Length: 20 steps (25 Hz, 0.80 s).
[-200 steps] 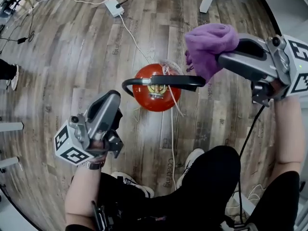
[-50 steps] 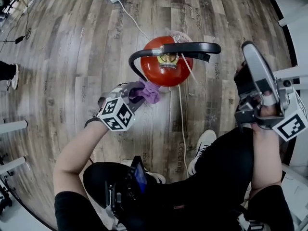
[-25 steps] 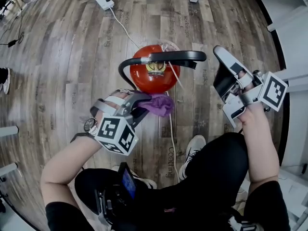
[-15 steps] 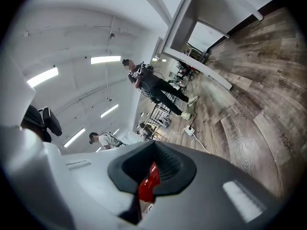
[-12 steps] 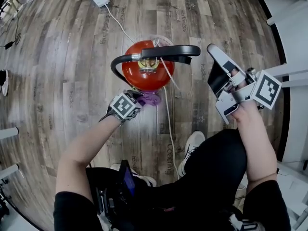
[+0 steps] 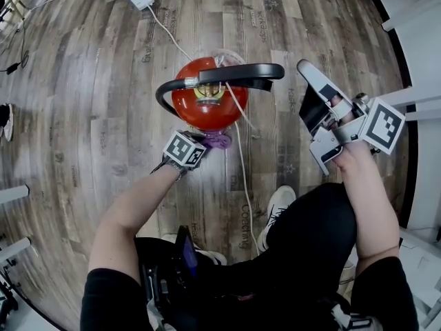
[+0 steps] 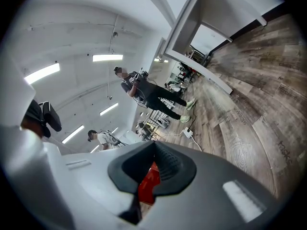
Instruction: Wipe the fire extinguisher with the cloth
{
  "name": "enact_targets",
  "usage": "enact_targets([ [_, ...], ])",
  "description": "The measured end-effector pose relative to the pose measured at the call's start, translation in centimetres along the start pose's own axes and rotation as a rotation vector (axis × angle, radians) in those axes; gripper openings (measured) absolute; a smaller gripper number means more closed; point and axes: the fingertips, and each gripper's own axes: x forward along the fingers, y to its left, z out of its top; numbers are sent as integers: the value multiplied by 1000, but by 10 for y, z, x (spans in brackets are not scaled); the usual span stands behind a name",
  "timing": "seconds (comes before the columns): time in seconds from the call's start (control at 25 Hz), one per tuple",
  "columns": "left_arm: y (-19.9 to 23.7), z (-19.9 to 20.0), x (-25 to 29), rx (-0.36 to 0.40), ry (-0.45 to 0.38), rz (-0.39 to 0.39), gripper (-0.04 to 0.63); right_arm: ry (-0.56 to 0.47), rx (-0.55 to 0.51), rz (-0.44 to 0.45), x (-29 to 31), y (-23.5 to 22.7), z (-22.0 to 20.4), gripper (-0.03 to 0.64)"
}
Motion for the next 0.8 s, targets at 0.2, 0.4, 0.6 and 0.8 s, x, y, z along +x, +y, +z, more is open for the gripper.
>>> enact_targets([
  [0.2,-36,22,-37,-78,-170,-218,72,-16,-3,27,-3,6,4,3],
  [0.4,-95,74,-134,-128,-417,-471,72,-37,-19,36,-5,9,7,3],
  [0.6,-152,146,-264,4,-687,-544,72,-60,-54,49,-3,17,10,3],
  [0.8,-185,195,-348,-27,-896,-508,72,-165,-197,150,-15,70,30,7],
])
